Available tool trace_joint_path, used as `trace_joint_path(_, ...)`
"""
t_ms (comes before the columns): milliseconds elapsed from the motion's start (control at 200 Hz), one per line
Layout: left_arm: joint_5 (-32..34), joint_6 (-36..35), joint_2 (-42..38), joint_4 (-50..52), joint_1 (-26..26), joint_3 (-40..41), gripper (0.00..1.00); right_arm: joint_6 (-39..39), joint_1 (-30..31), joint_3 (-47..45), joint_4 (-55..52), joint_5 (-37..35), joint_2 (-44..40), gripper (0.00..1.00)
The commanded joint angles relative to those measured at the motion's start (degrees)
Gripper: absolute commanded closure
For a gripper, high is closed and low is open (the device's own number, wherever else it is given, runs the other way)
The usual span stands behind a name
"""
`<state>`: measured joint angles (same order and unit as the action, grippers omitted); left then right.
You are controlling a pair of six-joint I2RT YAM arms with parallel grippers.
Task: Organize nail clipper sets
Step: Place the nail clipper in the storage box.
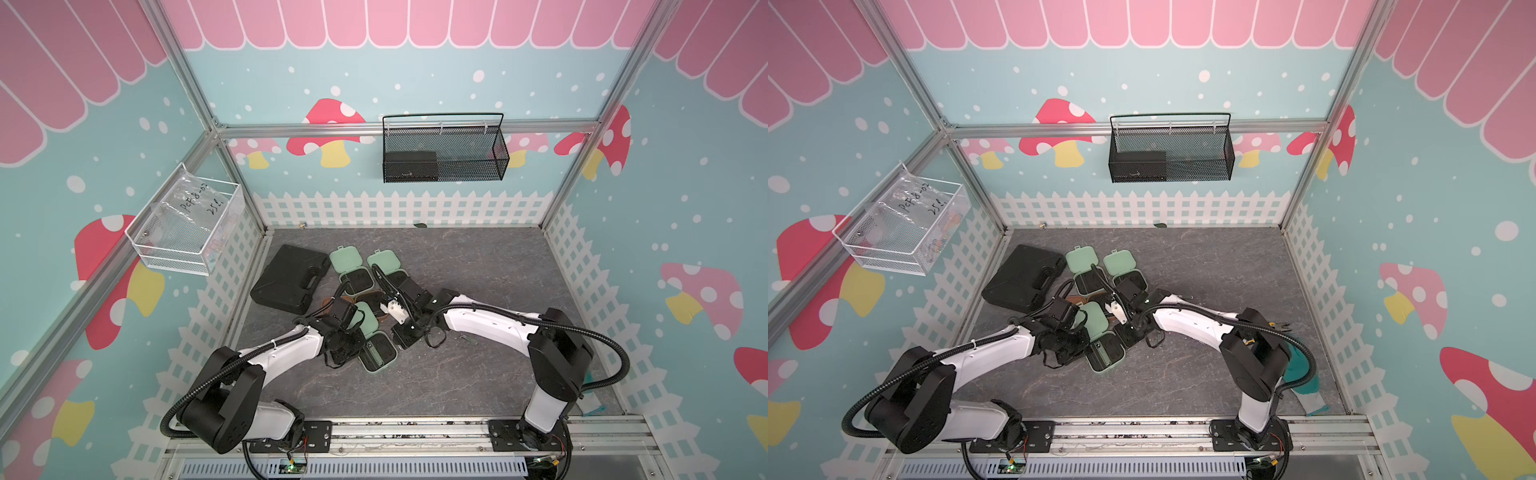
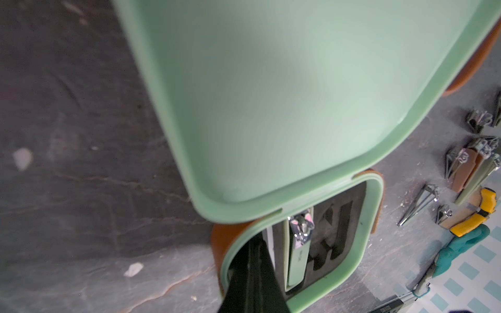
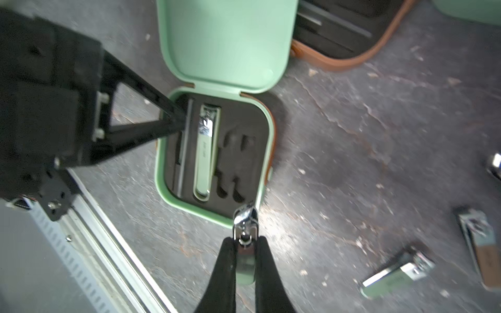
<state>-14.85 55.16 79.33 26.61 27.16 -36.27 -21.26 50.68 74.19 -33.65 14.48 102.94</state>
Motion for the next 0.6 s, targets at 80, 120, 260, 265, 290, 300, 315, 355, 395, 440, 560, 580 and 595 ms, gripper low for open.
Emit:
trace_joint_path(80,1.1,0.6,2.2,-1.3,0.5,1.8,1.00,-2.1,1.1,5.1,2.3,5.7,9.0,1.00)
trace_joint_path(120,1.1,0.6,2.2,-1.3,0.5,1.8,1.00,-2.2,1.3,5.8,2.3,6.2,10.3,1.00)
trace_joint_path(260,1.1,0.7,2.3,-1.6,0.5,1.8,1.00,-3.0,1.5,6.9,2.3,6.6,12.9,1.00)
trace_joint_path(265,1.1,0.7,2.4,-1.6,0.5,1.8,1.00,-3.1,1.5,6.9,2.3,6.6,12.9,1.00)
trace_joint_path(290,1.0,0.7,2.5,-1.6,0.5,1.7,1.00,-3.2,1.5,6.8,2.3,6.5,13.2,1.00)
trace_joint_path(300,1.0,0.7,2.5,-1.6,0.5,1.7,1.00,-3.3,1.5,6.7,2.3,6.5,13.2,1.00)
trace_joint_path(315,1.0,0.7,2.6,-1.6,0.5,1.7,1.00,-3.4,1.5,6.7,2.3,6.5,13.3,1.00)
trace_joint_path(355,0.8,0.7,2.8,-1.7,0.5,1.7,1.00,-3.7,1.5,6.4,2.4,6.4,13.5,1.00)
trace_joint_path(395,0.7,0.7,2.9,-1.9,0.5,1.7,1.00,-4.1,1.5,6.1,2.7,6.6,13.6,1.00)
trace_joint_path(440,0.7,0.7,3.1,-2.0,0.5,1.7,1.00,-4.5,1.5,5.7,2.9,6.8,13.6,1.00)
trace_joint_path(560,0.5,0.7,3.5,-2.2,0.5,1.8,1.00,-5.4,1.7,5.0,3.2,7.4,13.1,1.00)
trace_joint_path(580,0.5,0.7,3.5,-2.3,0.5,1.8,1.00,-5.5,1.7,5.0,3.2,7.3,12.9,1.00)
trace_joint_path(595,0.6,0.7,3.5,-2.3,0.5,1.9,1.00,-5.7,1.7,5.0,3.2,7.4,12.9,1.00)
